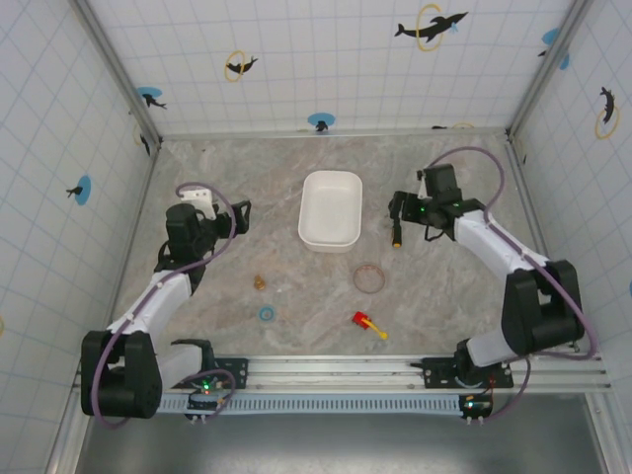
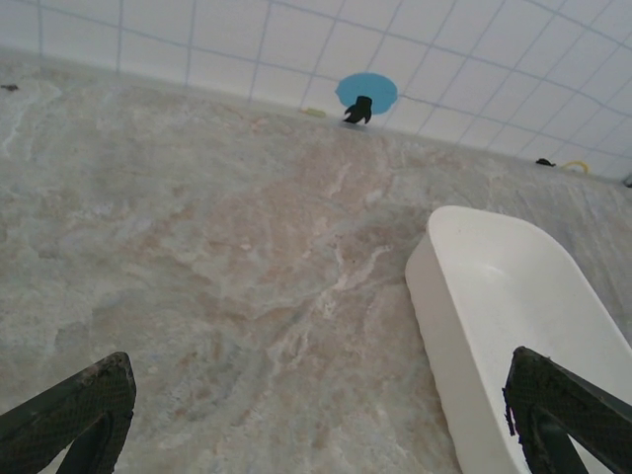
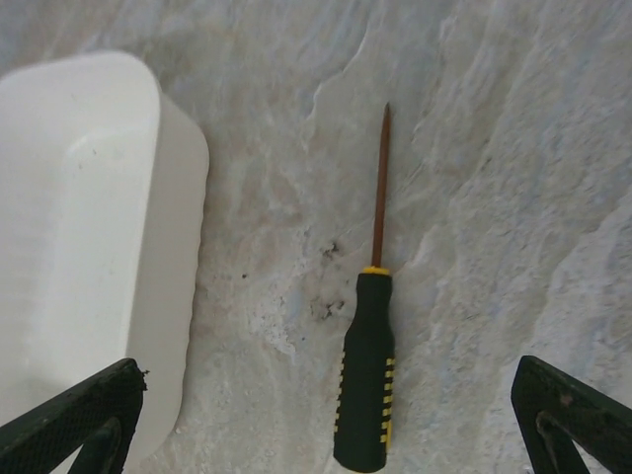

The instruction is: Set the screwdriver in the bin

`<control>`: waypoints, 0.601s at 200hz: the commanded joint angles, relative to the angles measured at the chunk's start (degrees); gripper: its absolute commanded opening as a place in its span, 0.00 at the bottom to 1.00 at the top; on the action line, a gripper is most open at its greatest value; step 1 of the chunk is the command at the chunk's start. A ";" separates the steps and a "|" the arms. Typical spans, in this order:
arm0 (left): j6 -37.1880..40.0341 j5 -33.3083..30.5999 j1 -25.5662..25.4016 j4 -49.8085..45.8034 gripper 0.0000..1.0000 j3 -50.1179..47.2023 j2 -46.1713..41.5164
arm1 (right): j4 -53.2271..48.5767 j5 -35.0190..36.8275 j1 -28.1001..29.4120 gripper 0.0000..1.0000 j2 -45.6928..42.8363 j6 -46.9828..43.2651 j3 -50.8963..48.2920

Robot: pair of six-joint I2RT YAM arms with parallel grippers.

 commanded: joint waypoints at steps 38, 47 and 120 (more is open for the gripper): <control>-1.61 3.15 -0.45 -3.56 0.98 1.93 0.00 | -10.67 7.62 4.57 0.95 9.68 1.77 7.16; -1.60 3.15 -0.33 -3.65 0.98 1.97 -0.01 | -10.82 7.84 4.58 0.94 10.46 1.65 7.11; -0.97 3.50 -0.38 -4.35 0.98 1.74 0.31 | -12.50 8.22 5.01 0.81 17.26 0.31 10.65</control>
